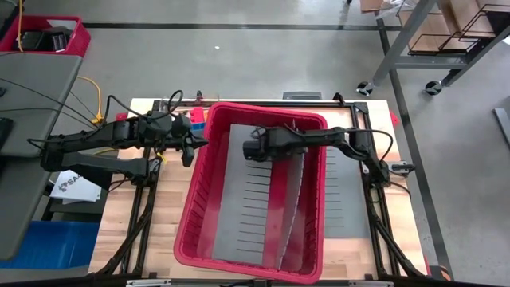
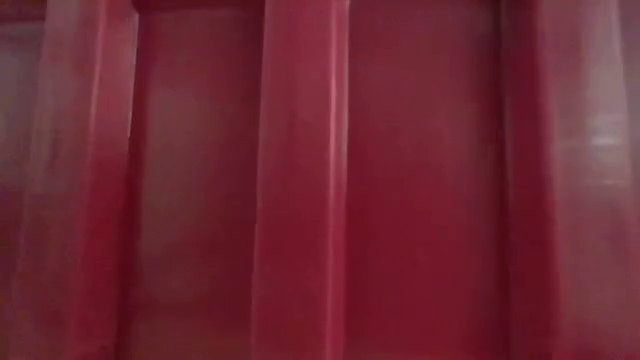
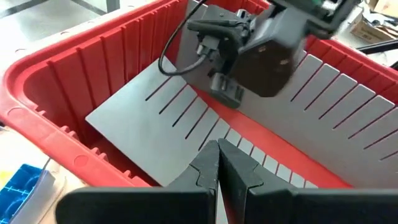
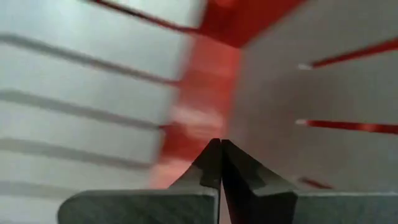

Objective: Sort blocks
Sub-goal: Assemble the bin divider into the red bin

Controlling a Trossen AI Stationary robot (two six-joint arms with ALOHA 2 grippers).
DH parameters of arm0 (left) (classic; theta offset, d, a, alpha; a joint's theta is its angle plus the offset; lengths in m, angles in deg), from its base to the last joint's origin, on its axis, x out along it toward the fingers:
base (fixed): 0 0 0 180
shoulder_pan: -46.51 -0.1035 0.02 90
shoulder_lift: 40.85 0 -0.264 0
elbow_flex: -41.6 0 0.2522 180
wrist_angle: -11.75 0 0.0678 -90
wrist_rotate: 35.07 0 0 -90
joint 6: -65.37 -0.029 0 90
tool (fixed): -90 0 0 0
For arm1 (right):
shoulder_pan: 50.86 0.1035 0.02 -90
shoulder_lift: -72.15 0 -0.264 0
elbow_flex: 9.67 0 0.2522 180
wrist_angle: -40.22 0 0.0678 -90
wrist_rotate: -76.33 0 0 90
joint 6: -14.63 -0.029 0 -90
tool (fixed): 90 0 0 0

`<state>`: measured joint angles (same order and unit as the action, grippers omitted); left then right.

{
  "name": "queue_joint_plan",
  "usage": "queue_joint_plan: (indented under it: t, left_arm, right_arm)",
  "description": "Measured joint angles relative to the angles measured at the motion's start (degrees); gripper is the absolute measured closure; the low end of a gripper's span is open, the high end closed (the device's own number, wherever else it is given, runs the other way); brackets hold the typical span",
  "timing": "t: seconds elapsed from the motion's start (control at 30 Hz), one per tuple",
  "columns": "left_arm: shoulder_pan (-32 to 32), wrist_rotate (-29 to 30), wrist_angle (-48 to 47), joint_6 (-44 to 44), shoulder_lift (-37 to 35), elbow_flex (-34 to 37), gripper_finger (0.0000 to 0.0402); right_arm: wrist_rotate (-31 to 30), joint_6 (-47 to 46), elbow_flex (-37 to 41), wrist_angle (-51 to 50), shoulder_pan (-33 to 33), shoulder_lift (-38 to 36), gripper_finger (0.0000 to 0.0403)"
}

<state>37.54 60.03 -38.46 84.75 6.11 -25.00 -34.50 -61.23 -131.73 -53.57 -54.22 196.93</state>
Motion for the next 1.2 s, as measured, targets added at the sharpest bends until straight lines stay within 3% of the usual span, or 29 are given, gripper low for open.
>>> queue_joint_plan:
  t: [0.1, 0.27, 0.47, 0.57, 0.83, 1.0, 1.2]
  left_arm:
    - [0.04, 1.03, 0.4, -0.64, 0.0, 0.0, 0.0401]
    - [-0.02, 3.44, 0.39, -2.74, 0.0, 0.0, 0.0401]
    - [0.0, 1.14, 0.36, -5.71, -0.62, 0.02, 0.0401]
    - [0.02, 0.93, 0.37, -8.26, -1.75, 0.02, 0.0401]
    - [0.04, 3.29, 0.33, -6.46, -3.56, 0.02, 0.0401]
    - [0.01, 4.46, 0.32, -6.0, -3.5, 0.02, 0.0401]
    - [0.0, 4.48, 0.29, -6.01, -3.48, 0.02, 0.0401]
  right_arm:
    - [0.45, 7.42, -6.12, 1.32, 1.07, 0.47, 0.0403]
    - [0.4, 29.45, -16.02, -1.62, 2.91, 0.25, 0.0403]
    - [18.47, 60.7, -15.93, -1.19, 4.05, 0.25, 0.0403]
    - [20.59, 69.44, -10.86, -1.96, 4.95, 0.25, 0.0403]
    - [13.91, 66.47, 6.7, 4.06, 4.08, 0.25, 0.0403]
    - [7.27, 65.71, 12.22, 10.72, 3.88, 0.25, 0.0403]
    - [4.34, 67.56, 15.34, 22.58, 2.79, 0.25, 0.0403]
